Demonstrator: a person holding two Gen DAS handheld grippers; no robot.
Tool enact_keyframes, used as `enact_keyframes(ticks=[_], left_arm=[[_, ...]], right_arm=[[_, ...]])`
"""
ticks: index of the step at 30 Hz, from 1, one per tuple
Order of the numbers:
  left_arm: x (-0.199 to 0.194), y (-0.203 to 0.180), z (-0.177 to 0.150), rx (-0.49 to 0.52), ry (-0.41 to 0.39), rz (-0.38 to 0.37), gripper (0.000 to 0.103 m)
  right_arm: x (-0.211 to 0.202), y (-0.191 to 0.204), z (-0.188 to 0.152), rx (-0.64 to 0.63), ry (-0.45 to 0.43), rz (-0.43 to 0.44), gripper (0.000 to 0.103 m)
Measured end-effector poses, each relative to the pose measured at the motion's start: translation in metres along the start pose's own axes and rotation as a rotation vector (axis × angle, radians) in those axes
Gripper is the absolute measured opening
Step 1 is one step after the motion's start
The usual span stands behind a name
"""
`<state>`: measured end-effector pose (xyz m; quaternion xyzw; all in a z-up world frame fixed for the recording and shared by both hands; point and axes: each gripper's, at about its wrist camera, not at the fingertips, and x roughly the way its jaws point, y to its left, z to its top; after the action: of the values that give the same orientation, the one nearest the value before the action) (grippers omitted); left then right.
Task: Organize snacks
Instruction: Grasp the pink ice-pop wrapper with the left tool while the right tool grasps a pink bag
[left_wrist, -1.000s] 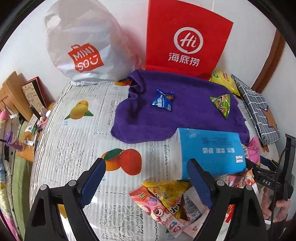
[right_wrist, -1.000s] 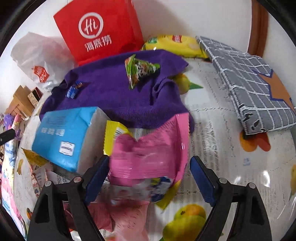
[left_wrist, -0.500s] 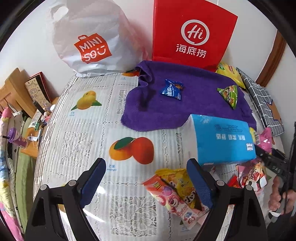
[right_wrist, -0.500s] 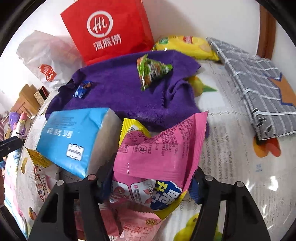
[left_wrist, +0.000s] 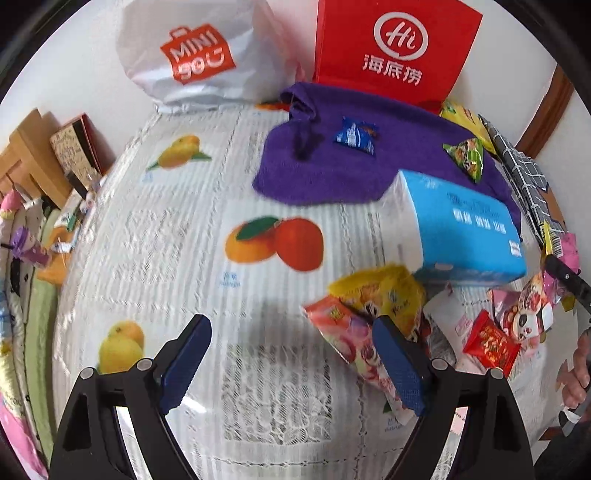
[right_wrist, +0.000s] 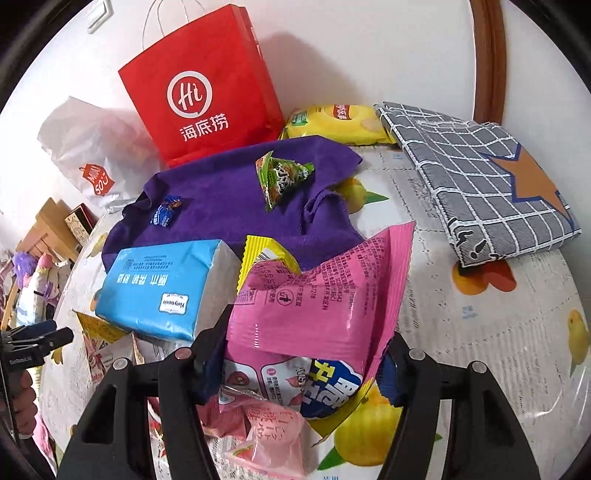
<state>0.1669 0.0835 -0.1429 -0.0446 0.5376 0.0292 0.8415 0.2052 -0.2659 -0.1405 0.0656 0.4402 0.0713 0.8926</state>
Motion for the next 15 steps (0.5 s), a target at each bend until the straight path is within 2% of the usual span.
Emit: enact_keyframes(ticks=[8,11,13,14,15], left_arm=[[0.019,-0.026,-0.018,0.031,0.061,-0.025,0.085],[0.026,-0.034,-0.019,0.033,0.083,-0.06,0.072],[0.027,-0.038,-0.019,0.043,0.09,-0.076,0.06],[0.027,-0.039,-0.019,0.053,0.088,-0.087,0.047],[0.026,-0.04,-0.019,0.063,0.088,-0.092,0.044]], right_arm=[[-0.009,0.0,-0.01,-0.01,-0.011,0.003,0.065],[-0.014,-0.002,-0.015,-0.028,-0.012,-0.02,0.065],[-0.018,-0.006,-0.017,-0.018,-0.019,-0.032,0.065],[-0.02,-0.009,-0.018,-0.01,-0.022,-0.032,0.065],[-0.021,-0.011,-0.019,-0.001,-0.024,-0.032,0.065]])
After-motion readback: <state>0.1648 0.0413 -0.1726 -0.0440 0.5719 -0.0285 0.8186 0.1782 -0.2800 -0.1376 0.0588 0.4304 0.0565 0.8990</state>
